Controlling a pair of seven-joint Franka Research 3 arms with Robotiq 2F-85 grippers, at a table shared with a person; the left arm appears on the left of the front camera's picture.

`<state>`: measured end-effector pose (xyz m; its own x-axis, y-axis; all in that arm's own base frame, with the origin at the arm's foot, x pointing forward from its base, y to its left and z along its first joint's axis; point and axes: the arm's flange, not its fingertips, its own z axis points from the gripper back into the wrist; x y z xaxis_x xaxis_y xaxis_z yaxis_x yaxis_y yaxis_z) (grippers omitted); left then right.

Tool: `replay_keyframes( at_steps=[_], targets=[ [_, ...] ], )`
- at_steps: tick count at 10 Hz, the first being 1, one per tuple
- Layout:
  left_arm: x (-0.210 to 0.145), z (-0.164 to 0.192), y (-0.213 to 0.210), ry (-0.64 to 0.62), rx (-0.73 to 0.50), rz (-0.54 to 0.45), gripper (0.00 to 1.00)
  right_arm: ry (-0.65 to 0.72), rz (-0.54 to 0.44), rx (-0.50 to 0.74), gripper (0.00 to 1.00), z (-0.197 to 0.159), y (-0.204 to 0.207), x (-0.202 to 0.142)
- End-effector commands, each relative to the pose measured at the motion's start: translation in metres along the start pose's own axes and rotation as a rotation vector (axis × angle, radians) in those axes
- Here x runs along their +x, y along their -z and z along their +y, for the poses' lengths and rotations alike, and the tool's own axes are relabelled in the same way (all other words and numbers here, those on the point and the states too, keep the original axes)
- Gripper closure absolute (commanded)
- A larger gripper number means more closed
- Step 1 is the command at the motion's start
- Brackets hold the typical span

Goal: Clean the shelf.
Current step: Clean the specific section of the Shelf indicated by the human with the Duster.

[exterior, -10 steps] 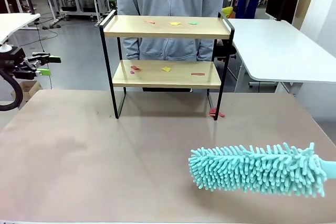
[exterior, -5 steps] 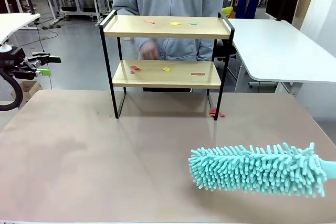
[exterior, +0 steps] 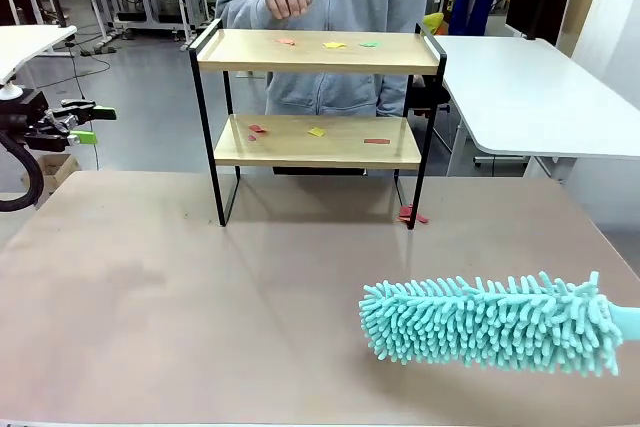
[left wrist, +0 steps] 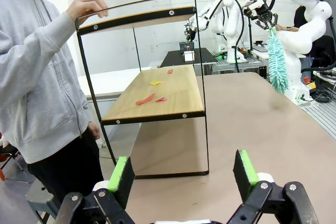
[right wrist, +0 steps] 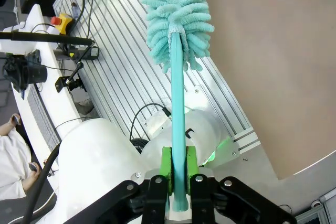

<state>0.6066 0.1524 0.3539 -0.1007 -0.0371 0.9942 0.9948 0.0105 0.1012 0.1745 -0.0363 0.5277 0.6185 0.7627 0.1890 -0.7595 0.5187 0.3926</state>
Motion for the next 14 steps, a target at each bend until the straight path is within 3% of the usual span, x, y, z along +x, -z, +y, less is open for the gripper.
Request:
replay_keyframes(
  at_steps=[1, 14],
  targets=[
    [0.0021, -0.0006, 0.0000, 0.005, 0.000, -0.002, 0.00, 0.000, -0.022, 0.003, 0.86, 0.0006, -0.0008, 0.0056],
    [0.0021, -0.0006, 0.0000, 0.005, 0.000, -0.002, 0.00, 0.000, -0.022, 0.003, 0.86, 0.0006, -0.0008, 0.0056]
  ],
)
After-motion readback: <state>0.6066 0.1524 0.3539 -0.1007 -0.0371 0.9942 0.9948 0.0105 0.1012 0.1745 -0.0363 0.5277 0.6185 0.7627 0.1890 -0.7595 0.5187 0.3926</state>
